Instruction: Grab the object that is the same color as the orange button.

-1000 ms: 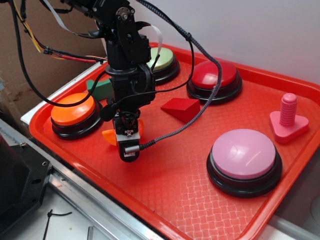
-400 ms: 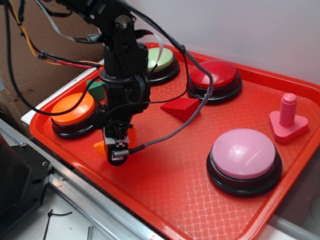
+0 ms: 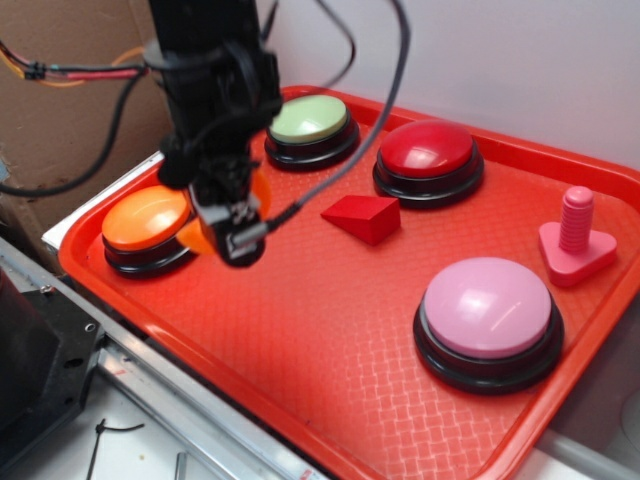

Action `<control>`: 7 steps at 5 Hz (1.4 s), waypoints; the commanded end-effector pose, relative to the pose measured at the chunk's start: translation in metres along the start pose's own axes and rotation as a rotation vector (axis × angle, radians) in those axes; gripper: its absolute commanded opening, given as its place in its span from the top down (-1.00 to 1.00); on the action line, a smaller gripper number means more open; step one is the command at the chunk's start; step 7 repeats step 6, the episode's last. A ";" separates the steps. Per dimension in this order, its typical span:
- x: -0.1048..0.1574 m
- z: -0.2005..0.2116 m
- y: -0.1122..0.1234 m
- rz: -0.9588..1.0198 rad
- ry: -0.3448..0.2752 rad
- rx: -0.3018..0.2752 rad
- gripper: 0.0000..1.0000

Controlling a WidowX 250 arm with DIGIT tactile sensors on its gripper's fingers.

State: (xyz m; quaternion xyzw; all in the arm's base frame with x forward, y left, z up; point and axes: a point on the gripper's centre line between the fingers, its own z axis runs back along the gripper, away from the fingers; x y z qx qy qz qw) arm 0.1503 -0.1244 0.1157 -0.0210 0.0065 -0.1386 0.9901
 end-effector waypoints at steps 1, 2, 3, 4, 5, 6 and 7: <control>-0.045 0.112 -0.015 0.033 -0.164 -0.020 1.00; -0.057 0.163 -0.001 0.068 -0.142 -0.008 1.00; -0.063 0.213 0.021 0.117 -0.169 -0.009 1.00; -0.066 0.236 0.045 0.156 -0.159 0.051 1.00; -0.064 0.228 0.060 0.155 -0.149 0.071 1.00; -0.059 0.221 0.055 0.142 -0.115 0.097 1.00; -0.059 0.221 0.055 0.142 -0.115 0.097 1.00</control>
